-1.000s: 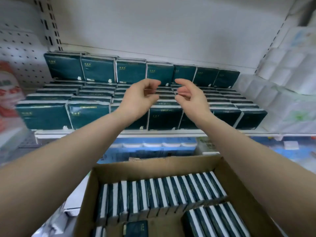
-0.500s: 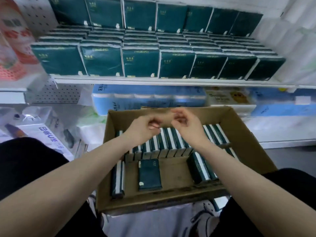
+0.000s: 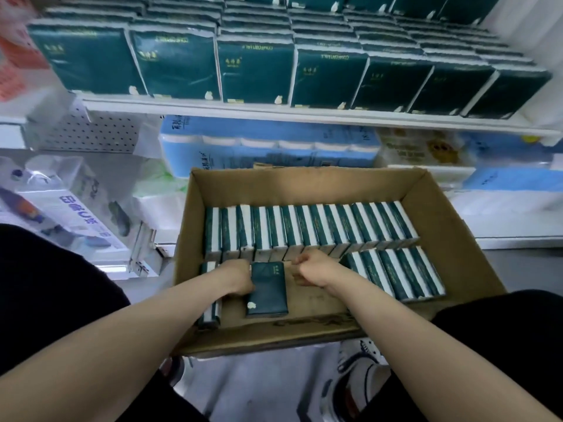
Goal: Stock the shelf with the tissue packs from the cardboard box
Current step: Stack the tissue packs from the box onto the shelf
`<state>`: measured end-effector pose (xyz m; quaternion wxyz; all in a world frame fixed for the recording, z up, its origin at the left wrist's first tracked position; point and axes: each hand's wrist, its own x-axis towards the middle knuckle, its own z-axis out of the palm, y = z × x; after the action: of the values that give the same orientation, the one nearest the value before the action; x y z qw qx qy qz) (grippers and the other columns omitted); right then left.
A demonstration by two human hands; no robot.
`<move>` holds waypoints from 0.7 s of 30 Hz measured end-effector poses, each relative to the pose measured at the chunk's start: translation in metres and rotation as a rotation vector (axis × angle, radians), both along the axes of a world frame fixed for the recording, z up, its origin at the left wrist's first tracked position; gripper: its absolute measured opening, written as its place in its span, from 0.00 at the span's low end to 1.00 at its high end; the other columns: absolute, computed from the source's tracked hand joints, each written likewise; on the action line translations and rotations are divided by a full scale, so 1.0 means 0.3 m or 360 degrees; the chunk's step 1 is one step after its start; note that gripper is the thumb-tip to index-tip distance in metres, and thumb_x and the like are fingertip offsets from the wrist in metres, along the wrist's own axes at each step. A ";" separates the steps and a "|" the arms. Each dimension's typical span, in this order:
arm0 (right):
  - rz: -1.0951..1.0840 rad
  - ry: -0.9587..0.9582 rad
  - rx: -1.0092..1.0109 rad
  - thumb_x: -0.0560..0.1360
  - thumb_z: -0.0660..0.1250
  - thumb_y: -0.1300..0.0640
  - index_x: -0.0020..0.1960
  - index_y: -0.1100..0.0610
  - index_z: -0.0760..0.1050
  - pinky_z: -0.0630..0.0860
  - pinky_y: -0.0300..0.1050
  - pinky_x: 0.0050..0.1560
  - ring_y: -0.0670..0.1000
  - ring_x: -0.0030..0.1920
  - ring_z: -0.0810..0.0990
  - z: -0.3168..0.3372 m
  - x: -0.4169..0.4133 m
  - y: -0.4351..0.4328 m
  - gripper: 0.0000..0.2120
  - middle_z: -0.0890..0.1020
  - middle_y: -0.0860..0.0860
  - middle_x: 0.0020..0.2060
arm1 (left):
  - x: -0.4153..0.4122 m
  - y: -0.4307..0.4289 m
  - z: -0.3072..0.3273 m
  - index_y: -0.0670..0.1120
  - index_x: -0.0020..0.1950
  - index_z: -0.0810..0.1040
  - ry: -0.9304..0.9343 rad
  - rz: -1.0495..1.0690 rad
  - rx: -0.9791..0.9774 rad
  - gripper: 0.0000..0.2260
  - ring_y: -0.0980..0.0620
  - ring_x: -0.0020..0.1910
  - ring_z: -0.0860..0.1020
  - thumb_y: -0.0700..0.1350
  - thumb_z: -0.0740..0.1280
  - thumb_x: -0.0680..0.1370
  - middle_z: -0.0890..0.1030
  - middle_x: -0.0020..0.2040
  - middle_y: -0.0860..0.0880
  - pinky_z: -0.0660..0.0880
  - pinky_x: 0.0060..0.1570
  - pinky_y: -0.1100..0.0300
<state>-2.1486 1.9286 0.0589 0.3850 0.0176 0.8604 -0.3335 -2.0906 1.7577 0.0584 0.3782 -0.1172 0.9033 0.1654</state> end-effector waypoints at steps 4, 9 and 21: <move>0.0053 -0.0213 0.0012 0.78 0.67 0.60 0.51 0.57 0.76 0.79 0.56 0.61 0.55 0.53 0.80 -0.027 0.014 -0.014 0.02 0.80 0.55 0.47 | -0.004 0.015 -0.032 0.45 0.62 0.76 -0.0026 0.0071 0.0078 0.14 0.48 0.54 0.79 0.49 0.66 0.78 0.81 0.57 0.45 0.75 0.52 0.57; 0.0055 -0.0430 -0.0053 0.80 0.64 0.63 0.61 0.60 0.75 0.77 0.50 0.64 0.53 0.59 0.79 -0.031 0.029 -0.012 0.10 0.80 0.55 0.56 | -0.012 0.020 -0.039 0.44 0.61 0.74 -0.0004 0.0390 0.0283 0.16 0.48 0.54 0.78 0.51 0.69 0.77 0.79 0.57 0.46 0.75 0.56 0.55; -0.0286 -0.0552 -0.0263 0.79 0.67 0.57 0.62 0.55 0.75 0.77 0.52 0.61 0.54 0.57 0.79 0.056 -0.011 0.057 0.12 0.82 0.54 0.56 | -0.017 0.036 0.035 0.45 0.61 0.67 0.0117 0.0958 0.0976 0.19 0.47 0.51 0.81 0.47 0.72 0.76 0.78 0.56 0.43 0.82 0.42 0.56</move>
<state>-2.1518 1.9457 0.0756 0.4960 0.1198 0.7460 -0.4279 -2.0959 1.7685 0.0689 0.2979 -0.2516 0.7506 0.5334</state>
